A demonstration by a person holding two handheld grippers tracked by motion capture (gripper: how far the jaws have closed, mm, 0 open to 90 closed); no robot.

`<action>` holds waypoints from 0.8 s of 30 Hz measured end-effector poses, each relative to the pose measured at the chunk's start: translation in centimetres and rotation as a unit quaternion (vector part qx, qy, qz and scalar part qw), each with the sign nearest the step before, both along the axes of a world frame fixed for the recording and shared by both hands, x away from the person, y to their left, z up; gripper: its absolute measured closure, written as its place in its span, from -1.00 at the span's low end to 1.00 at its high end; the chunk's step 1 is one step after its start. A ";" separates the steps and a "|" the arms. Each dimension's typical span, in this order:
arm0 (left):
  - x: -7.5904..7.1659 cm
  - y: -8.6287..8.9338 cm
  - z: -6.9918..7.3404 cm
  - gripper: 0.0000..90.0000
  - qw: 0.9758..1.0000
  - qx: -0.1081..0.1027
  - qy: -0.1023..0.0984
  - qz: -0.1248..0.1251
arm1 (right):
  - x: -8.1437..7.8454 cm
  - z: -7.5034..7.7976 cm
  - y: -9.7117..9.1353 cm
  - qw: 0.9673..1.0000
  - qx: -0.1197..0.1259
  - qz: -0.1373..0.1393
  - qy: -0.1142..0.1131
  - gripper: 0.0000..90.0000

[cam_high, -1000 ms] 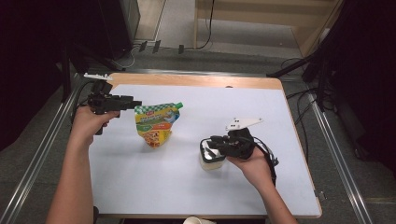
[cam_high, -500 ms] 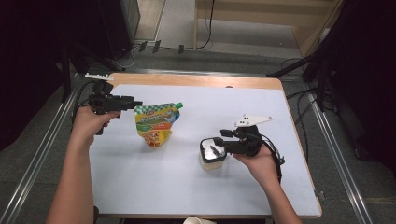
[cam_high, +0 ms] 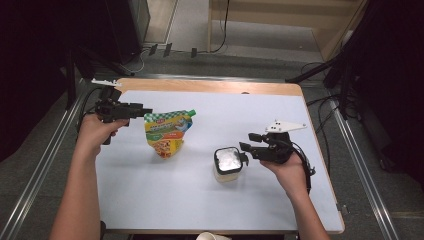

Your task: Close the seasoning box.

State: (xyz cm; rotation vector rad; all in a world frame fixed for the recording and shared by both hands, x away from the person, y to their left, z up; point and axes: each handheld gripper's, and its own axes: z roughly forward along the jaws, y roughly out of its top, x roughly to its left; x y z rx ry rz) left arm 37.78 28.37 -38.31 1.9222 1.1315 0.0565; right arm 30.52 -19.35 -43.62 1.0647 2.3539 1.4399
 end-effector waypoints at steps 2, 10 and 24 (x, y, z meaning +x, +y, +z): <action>0.0 0.0 0.0 -0.20 1.000 0.000 0.000 -0.001 | 0.1 0.0 -0.3 1.000 0.002 -0.005 0.001 0.04; 0.0 0.0 -0.1 -0.20 1.000 0.001 -0.006 0.007 | 0.5 -0.4 -1.6 1.000 0.000 -0.022 -0.006 -0.09; 0.1 0.0 -0.3 -0.21 1.000 0.005 -0.007 0.010 | 1.1 -1.6 -3.3 0.998 -0.015 -0.055 -0.011 -0.28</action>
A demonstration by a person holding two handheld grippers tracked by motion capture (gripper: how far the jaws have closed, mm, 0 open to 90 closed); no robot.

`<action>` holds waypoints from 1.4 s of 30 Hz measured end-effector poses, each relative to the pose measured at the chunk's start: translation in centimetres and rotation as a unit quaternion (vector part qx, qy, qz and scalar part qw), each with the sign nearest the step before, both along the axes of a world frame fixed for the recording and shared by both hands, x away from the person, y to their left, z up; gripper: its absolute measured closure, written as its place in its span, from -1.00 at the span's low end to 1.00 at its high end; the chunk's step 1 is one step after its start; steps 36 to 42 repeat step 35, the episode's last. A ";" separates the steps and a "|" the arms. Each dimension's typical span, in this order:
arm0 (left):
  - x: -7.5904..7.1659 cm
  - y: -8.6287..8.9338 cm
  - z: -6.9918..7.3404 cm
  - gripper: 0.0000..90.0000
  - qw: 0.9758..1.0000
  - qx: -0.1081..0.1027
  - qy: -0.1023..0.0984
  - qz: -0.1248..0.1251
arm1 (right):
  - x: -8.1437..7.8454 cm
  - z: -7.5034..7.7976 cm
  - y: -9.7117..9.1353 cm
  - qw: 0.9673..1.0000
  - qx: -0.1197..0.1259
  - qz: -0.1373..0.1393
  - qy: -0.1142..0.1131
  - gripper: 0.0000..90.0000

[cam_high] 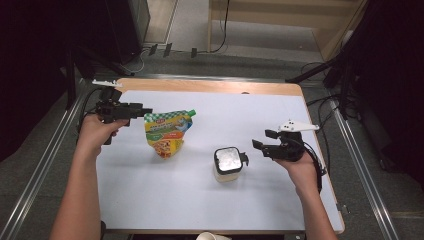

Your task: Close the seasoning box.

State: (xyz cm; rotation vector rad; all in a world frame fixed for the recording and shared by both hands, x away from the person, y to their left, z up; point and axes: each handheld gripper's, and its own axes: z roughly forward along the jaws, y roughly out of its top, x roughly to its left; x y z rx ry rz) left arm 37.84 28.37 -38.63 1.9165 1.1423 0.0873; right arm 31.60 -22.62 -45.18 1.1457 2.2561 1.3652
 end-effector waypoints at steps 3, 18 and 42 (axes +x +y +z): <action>0.0 0.0 0.0 -0.21 1.000 -0.001 0.001 0.002 | 0.1 -0.3 -0.2 1.000 -0.003 -0.005 0.001 -0.30; 0.1 -0.1 -0.3 -0.21 1.000 0.003 -0.005 0.015 | 0.5 -1.2 -0.8 1.000 -0.005 -0.022 0.009 -0.34; 0.3 -0.1 -0.5 -0.25 1.000 0.000 -0.003 0.025 | 0.6 -1.5 -1.0 0.999 -0.009 -0.030 0.017 -0.34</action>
